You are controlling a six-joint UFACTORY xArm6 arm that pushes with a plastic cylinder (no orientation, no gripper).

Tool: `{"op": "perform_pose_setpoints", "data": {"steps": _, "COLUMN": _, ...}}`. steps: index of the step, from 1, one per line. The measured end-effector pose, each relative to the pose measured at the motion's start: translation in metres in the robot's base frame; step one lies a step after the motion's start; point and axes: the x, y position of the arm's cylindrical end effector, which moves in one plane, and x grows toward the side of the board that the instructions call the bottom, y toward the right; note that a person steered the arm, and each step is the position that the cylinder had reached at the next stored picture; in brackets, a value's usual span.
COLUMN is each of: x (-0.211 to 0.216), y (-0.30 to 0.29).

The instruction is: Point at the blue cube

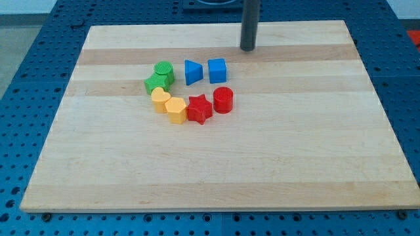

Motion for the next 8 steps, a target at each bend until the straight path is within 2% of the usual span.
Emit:
{"op": "perform_pose_setpoints", "data": {"steps": 2, "x": 0.022, "y": -0.01}}
{"op": "perform_pose_setpoints", "data": {"steps": 8, "x": 0.048, "y": -0.038}}
